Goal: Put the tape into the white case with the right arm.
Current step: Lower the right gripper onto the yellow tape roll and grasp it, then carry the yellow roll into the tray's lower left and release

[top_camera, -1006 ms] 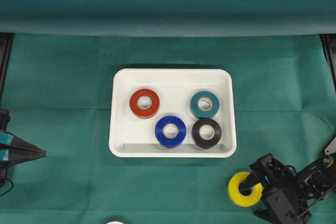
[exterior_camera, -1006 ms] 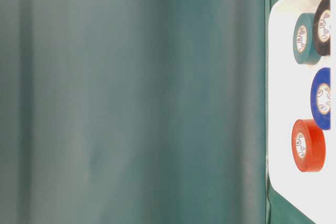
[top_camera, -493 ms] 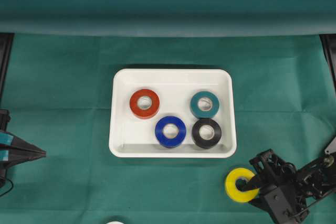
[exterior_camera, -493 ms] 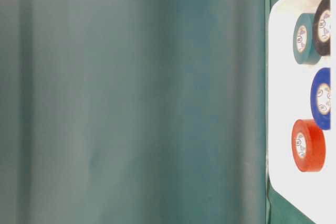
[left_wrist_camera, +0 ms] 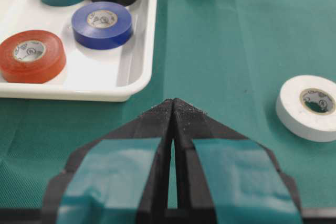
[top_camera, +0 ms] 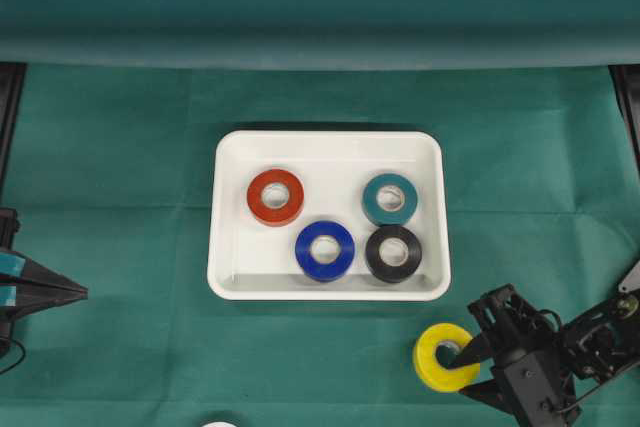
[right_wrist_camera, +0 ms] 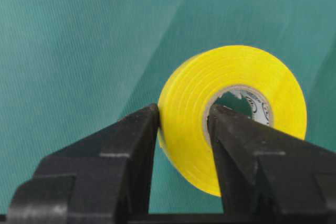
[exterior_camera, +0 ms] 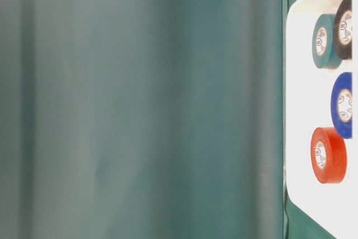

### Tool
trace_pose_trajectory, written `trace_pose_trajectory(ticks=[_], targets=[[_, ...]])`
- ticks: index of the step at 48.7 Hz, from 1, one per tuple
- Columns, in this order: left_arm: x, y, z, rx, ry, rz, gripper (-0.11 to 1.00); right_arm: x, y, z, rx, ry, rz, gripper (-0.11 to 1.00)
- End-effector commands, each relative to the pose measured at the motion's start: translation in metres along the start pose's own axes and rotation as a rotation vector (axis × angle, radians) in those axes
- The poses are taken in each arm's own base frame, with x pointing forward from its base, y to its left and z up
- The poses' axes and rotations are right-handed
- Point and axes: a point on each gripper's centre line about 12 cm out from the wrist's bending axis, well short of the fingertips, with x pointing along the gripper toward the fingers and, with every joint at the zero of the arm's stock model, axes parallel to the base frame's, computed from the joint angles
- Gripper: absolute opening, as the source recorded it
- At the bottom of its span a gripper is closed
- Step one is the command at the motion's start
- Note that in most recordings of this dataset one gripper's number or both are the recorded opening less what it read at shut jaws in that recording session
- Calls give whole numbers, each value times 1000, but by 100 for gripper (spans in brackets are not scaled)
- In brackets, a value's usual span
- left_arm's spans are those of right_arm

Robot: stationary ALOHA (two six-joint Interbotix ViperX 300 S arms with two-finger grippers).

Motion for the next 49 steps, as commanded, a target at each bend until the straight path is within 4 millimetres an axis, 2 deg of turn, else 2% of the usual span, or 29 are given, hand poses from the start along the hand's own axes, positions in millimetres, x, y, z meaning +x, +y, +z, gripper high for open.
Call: trace_pose_trajectory(ticks=[1,8,18,29,38,49], targets=[[1,0,4,-2,-8,3,0,-6,2,19,-9,-65,2,2],[1,0,4,-2,-8,1,0,-8,6,28,-25,-85,9,2],[0,0,5,-2,-9,1,0,-8,6,29,-23,-79,3,2],[0,0,5,-2,-9,1,0,-3,4,42,-24,-95,1,2],[0,0,5,-2,-9,1,0,12,-1,64,-22,-101,-11,2],[0,0,5,-2,-11,3,0,47,-11,96,-20,-67,-55,2]])
